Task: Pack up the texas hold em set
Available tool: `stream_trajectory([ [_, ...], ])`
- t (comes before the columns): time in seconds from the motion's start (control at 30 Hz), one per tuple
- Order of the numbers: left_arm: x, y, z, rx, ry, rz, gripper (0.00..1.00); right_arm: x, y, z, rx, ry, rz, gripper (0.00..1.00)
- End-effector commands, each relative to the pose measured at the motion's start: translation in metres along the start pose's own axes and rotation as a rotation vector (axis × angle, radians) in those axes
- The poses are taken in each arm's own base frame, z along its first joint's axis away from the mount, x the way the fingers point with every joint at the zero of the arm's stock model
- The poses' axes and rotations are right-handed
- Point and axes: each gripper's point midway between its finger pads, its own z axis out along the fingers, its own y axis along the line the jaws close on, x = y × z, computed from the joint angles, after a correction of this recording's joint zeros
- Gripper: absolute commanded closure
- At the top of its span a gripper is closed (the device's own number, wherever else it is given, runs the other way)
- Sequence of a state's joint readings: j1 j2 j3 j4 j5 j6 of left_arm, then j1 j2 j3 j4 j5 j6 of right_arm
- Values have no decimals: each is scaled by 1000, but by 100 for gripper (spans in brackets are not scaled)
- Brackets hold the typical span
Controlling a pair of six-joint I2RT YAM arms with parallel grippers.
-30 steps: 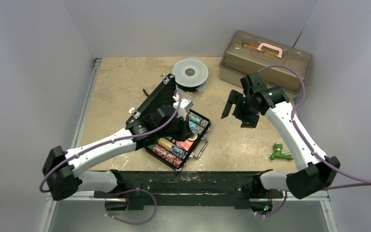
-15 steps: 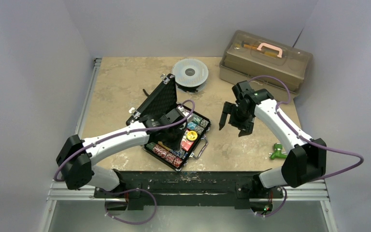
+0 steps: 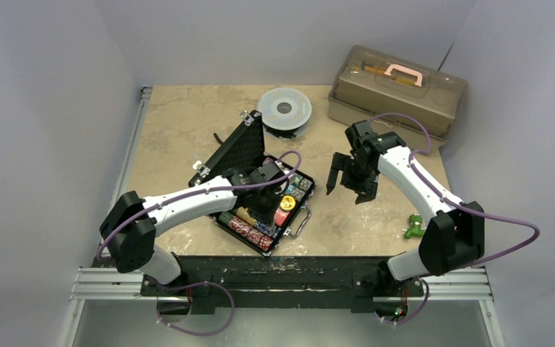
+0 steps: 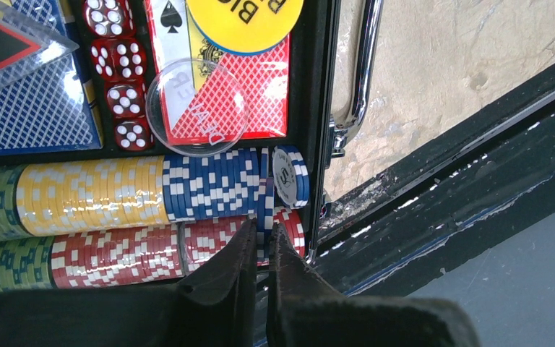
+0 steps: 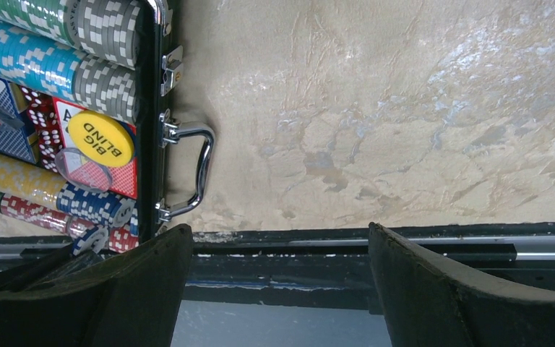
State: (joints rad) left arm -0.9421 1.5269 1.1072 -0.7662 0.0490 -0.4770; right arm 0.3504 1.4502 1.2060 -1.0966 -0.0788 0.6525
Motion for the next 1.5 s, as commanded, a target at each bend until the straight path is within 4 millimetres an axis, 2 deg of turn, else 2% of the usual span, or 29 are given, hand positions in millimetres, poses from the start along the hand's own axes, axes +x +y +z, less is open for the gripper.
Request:
stream_trajectory([
  [0.0, -14, -10, -5, 36, -16, 32, 100, -10, 7, -6, -34, -30, -12, 12],
  [0.27, -3, -9, 13, 17, 91, 28, 100, -10, 6, -3, -33, -25, -1, 12],
  [0.6, -1, -6, 23, 2, 103, 45, 100, -10, 7, 1, -40, -13, 3, 12],
  [0.7, -4, -8, 20, 12, 87, 50, 95, -10, 8, 2, -41, -9, 3, 12],
  [1.0, -10, -13, 3, 41, 37, 46, 64, -8, 8, 6, -47, 2, 3, 12],
  [1.13, -14, -14, 0, 46, 24, 50, 62, -7, 9, 9, -53, 11, 5, 12],
  [1.3, -18, -15, -5, 45, 6, 56, 70, -6, 9, 10, -55, 14, 5, 12],
  [1.4, -31, -13, -21, 29, -66, 71, 69, -5, 7, 12, -48, 16, 4, 12],
  [1.47, -47, -12, -42, 19, -150, 80, 64, -5, 6, 10, -49, 10, 2, 12],
])
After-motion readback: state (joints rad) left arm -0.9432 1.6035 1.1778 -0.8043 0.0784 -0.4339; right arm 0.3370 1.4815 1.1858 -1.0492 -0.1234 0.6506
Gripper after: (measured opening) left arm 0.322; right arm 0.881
